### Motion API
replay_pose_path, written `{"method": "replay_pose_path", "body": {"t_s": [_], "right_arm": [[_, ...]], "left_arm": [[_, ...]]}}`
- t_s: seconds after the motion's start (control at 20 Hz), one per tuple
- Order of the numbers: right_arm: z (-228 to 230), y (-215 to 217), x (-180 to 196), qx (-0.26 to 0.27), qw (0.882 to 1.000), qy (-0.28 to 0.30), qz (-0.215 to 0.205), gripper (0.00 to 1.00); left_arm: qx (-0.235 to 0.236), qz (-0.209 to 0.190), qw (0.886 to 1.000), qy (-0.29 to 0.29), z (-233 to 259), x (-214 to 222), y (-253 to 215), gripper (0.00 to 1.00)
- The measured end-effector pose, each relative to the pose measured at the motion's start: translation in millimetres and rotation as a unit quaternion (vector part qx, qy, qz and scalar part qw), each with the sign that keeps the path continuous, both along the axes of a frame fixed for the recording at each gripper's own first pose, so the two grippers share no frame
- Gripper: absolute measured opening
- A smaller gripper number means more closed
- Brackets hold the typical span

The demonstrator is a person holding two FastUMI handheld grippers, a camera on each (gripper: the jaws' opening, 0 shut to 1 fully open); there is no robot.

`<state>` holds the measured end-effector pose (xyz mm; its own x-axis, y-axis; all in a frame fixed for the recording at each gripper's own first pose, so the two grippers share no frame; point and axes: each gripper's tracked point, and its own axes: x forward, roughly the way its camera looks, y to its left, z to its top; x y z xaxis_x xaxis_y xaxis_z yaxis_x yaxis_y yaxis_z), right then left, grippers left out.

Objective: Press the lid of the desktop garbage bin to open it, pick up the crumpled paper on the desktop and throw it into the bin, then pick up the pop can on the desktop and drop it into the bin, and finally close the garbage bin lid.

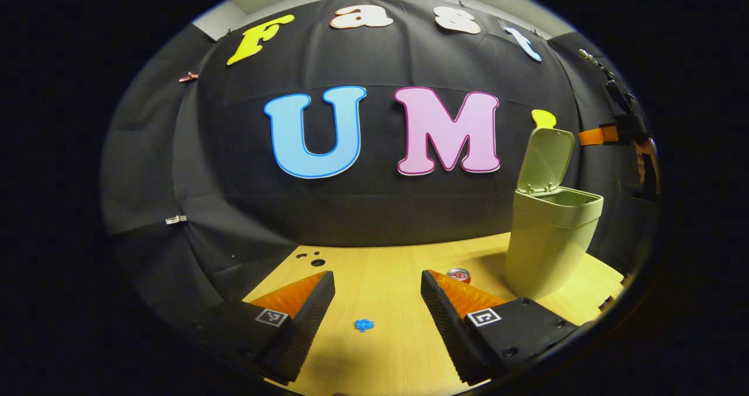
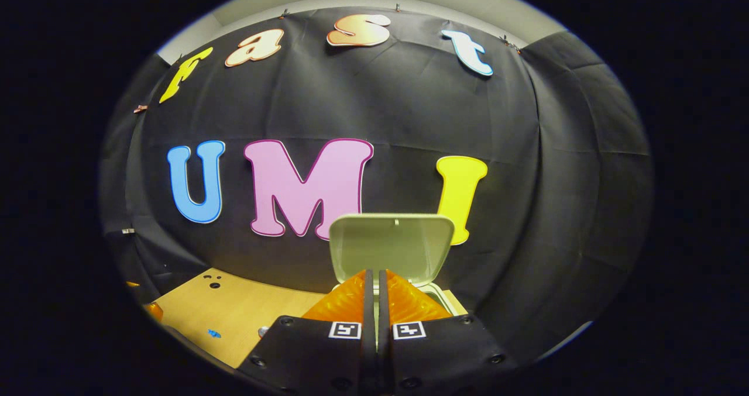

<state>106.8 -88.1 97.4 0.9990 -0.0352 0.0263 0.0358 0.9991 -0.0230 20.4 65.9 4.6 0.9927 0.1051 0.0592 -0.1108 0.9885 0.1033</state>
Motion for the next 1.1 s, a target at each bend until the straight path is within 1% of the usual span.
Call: {"method": "replay_pose_path", "body": {"t_s": [0.2, 0.45, 0.55, 0.6, 0.65, 0.8, 0.85, 0.9, 0.95, 1.0, 1.1], "right_arm": [[-4.6, 18.6, -27.6, -0.001, 1.0, 0.01, 0.003, 0.05], [-22.5, 43.0, -57.7, -0.011, 0.999, 0.031, 0.009, 0.05], [-29.3, 53.7, -69.3, -0.01, 0.999, 0.037, 0.018, 0.12], [-32.7, 56.0, -74.8, -0.01, 0.999, 0.04, 0.018, 0.24], [-35.4, 58.1, -80.2, -0.006, 0.999, 0.04, 0.022, 0.27], [-50.6, 60.2, -92.0, -0.001, 0.998, 0.052, 0.025, 0.82], [-54.6, 58.5, -92.4, 0.001, 0.998, 0.057, 0.026, 0.86], [-59.5, 55.8, -94.6, 0.002, 0.998, 0.061, 0.025, 0.85], [-62.5, 52.8, -95.2, 0.002, 0.998, 0.064, 0.023, 0.88], [-67.0, 47.7, -95.2, 0.001, 0.998, 0.067, 0.018, 0.99], [-72.1, 37.5, -96.5, 0.004, 0.997, 0.071, 0.011, 1.0]], "left_arm": [[-0.013, -0.001, 1.0, 0.005, -5.5, -8.2, 22.9, 0.95], [-0.02, -0.015, 0.999, 0.024, -23.0, -5.7, 41.4, 0.95], [-0.032, -0.02, 0.999, 0.036, -32.8, -1.0, 45.4, 0.95], [-0.038, -0.021, 0.998, 0.043, -38.8, 2.2, 46.9, 0.95], [-0.044, -0.019, 0.998, 0.049, -43.1, 6.5, 48.7, 0.95], [-0.056, -0.017, 0.996, 0.069, -57.8, 22.2, 50.6, 0.96], [-0.059, -0.016, 0.995, 0.077, -62.2, 28.7, 51.2, 0.97], [-0.061, -0.015, 0.995, 0.082, -66.4, 36.3, 51.4, 0.97], [-0.062, -0.014, 0.994, 0.089, -71.3, 43.8, 51.1, 0.97], [-0.061, -0.014, 0.993, 0.096, -77.1, 51.7, 50.4, 0.97], [-0.059, -0.016, 0.992, 0.11, -88.1, 67.4, 47.7, 0.97]]}}
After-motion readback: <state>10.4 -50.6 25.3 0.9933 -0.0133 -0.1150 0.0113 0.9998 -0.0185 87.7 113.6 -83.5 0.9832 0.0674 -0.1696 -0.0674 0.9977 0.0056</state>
